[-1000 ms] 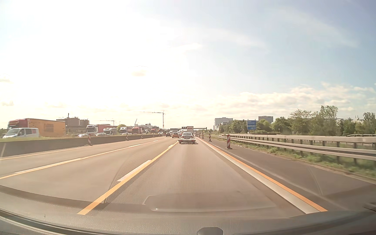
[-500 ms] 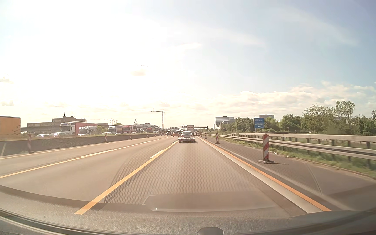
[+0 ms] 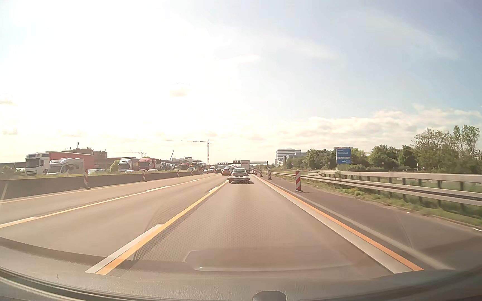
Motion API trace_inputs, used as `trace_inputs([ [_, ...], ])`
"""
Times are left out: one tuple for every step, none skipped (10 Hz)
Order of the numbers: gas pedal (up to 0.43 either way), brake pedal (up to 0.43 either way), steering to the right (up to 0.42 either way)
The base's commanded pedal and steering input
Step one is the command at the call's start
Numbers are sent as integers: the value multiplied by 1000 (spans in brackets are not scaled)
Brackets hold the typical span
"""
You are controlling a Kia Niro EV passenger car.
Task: Follow the waypoints while adhering to traffic rules and regulations
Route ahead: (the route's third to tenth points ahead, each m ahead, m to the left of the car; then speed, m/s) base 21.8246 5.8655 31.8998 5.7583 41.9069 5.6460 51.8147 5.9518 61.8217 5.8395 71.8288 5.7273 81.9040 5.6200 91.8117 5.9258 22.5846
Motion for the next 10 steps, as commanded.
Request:
trace_inputs([
  [0,0,-1],
  [8,0,-1],
  [8,0,-1],
  [8,0,-1],
  [8,0,-1],
  [20,0,-1],
  [47,0,-1],
  [67,0,0],
  [79,0,0],
  [98,0,0],
])
